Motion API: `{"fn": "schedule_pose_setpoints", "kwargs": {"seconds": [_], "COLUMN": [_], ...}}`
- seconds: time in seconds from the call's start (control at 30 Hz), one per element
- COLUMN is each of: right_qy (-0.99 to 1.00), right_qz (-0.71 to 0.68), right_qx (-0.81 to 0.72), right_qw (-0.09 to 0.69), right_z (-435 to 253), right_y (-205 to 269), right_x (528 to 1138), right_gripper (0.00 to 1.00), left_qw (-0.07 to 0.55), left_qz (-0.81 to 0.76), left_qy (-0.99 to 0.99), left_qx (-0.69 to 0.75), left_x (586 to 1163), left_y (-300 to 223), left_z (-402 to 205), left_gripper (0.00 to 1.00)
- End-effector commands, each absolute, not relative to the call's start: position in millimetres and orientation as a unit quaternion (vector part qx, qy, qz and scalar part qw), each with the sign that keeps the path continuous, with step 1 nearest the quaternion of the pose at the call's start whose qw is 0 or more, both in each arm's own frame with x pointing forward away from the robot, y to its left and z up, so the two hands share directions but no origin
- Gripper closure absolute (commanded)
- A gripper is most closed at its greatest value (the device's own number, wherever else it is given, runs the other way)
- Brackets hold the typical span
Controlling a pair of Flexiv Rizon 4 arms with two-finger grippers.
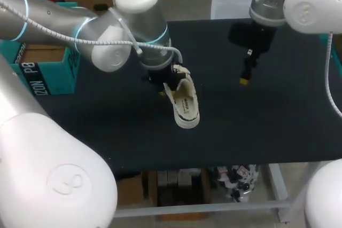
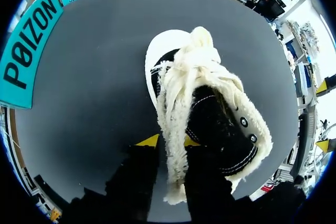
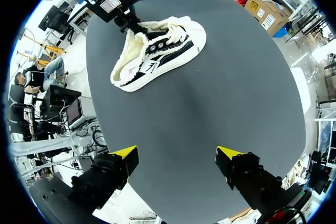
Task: Open the shoe tongue, take the insole out of the shoe, put the insole back into the shoe, and pack the shoe into the shoebox
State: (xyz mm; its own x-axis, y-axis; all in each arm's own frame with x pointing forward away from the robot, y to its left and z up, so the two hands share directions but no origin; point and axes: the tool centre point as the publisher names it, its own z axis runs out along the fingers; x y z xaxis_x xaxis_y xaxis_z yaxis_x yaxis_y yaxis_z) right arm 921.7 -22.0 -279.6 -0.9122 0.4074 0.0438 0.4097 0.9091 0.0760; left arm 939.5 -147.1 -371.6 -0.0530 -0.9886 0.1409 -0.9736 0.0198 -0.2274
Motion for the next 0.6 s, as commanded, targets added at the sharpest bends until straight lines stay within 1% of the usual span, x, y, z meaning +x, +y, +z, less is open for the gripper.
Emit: {"fn": "schedule_pose_setpoints", "kwargs": {"seconds": [0.03, 0.3, 0.6], "right_qy": [-0.977, -0.976, -0.976], "right_qz": [-0.039, -0.024, -0.024], "right_qx": [-0.207, -0.214, -0.214], "right_qw": [0.019, 0.032, 0.032], "right_z": [-275, -272, -272], "right_y": [-25, -25, -25], "right_x": [924, 925, 925], "right_gripper": [0.0, 0.0, 0.0], "left_qw": [0.021, 0.013, 0.002], "left_qz": [-0.139, -0.161, -0.198], "left_qy": [0.716, 0.72, 0.724], "left_qx": [-0.684, -0.675, -0.661], "left_x": [939, 939, 944], "left_y": [-148, -141, -118], "left_z": [-369, -353, -311], "left_gripper": [1.0, 1.0, 1.0]}}
